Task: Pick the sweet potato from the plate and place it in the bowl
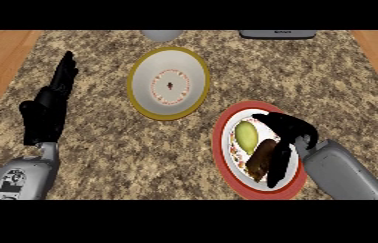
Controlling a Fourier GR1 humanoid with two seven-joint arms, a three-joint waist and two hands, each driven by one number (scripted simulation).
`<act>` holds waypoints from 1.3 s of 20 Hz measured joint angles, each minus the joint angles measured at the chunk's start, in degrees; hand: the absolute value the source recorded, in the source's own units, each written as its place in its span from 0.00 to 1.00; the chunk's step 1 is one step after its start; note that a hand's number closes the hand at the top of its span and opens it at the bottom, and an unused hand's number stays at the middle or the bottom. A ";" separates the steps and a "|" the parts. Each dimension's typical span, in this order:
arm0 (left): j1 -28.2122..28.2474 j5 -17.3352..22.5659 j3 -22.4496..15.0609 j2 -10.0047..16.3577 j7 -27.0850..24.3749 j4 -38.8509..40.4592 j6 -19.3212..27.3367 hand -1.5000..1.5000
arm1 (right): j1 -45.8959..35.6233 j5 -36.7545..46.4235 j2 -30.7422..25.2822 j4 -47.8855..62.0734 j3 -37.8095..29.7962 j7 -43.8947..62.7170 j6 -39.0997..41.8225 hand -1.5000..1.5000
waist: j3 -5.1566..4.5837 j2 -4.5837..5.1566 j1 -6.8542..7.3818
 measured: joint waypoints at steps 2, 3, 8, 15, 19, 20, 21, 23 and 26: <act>0.43 0.19 0.65 0.11 0.03 -0.35 -0.66 0.50 | -0.33 1.48 0.73 2.89 -0.68 -1.39 0.89 0.00 | 0.01 0.03 0.09; 0.29 -0.10 0.69 -0.34 -0.02 -0.17 -0.49 0.50 | -0.18 2.80 1.65 4.27 -0.63 -2.01 1.01 0.00 | 0.01 0.02 0.07; 1.39 -1.75 0.88 -1.79 -1.37 0.05 -0.61 0.50 | 1.94 7.43 3.79 6.70 -2.03 -5.86 2.35 0.00 | -0.02 -0.12 0.08; 0.64 -1.43 2.82 -1.77 -0.90 0.17 -2.46 0.50 | 2.81 14.57 5.05 7.61 -2.25 -10.26 3.68 1.00 | -0.47 -0.62 0.03; 0.37 -2.61 2.16 -3.00 0.02 -0.61 -1.80 0.50 | 2.32 18.70 5.34 9.37 -2.24 -14.30 3.15 1.00 | -0.81 -0.94 -0.01; 0.61 -2.34 2.60 -2.58 -0.09 -0.82 -2.31 0.50 | 2.93 19.32 5.30 9.01 -2.38 -15.18 2.73 1.00 | -0.81 -0.97 0.00; 0.38 -2.20 2.76 -2.52 0.45 -1.07 -2.57 0.50 | 3.13 20.30 5.57 9.21 -2.41 -15.77 2.11 1.00 | -0.90 -1.05 -0.04; 0.75 -2.47 2.64 -2.98 0.55 -1.38 -2.45 0.50 | 3.42 21.21 5.82 9.12 -2.96 -16.54 1.92 1.00 | -0.90 -1.02 -0.07; 0.50 -3.22 2.64 -3.36 0.13 -0.66 -2.26 0.50 | 3.86 22.40 5.93 8.87 -3.80 -18.31 1.71 1.00 | -0.83 -0.90 -0.18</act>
